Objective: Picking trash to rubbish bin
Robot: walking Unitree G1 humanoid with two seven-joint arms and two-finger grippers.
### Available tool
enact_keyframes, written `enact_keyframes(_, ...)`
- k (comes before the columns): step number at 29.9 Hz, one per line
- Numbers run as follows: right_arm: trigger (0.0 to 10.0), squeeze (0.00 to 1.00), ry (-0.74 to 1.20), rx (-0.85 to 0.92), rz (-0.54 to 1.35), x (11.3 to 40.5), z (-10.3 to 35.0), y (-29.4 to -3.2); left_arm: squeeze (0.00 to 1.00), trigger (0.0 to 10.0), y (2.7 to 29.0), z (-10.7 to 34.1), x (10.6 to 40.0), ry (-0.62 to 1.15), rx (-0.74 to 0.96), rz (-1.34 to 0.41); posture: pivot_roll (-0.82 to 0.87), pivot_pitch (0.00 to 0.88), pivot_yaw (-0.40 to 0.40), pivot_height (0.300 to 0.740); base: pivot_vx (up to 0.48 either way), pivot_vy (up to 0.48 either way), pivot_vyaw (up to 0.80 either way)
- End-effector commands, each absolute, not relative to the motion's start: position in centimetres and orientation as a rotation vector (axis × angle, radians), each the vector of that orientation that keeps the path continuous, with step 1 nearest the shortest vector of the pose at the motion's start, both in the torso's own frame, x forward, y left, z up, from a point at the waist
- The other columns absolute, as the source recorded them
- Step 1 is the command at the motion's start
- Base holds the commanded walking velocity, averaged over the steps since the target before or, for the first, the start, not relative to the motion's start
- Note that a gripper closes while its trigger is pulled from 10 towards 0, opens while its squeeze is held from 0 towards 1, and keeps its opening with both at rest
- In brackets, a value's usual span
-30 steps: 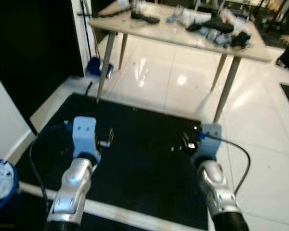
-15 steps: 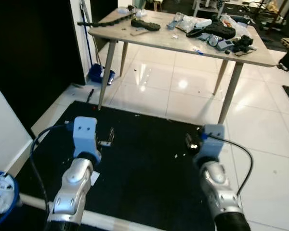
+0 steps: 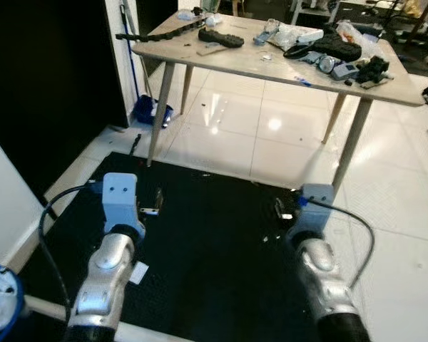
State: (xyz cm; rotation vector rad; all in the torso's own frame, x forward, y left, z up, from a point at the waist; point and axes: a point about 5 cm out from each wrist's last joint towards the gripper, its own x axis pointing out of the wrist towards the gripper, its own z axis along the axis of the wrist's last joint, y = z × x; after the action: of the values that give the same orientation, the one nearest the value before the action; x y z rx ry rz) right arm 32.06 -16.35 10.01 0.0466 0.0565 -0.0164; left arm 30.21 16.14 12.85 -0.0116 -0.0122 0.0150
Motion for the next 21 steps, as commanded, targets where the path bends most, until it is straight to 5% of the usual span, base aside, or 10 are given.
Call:
enact_keyframes(1, 10.0, 0.00, 0.075, 0.035, -0.035, 31.85, 9.62, -17.13, 0.00, 10.0, 16.30, 12.16, 30.09, 0.024, 0.000, 0.027, 0.02, 0.131, -0.029, 0.740, 0.352, 0.000, 0.00)
enact_keyframes(21, 10.0, 0.00, 0.080, 0.040, -0.030, 31.74, 9.49, -16.98, 0.00, 10.0, 16.18, 12.05, 30.07, 0.035, -0.002, 0.033, 0.02, 0.145, -0.030, 0.740, 0.350, 0.000, 0.00)
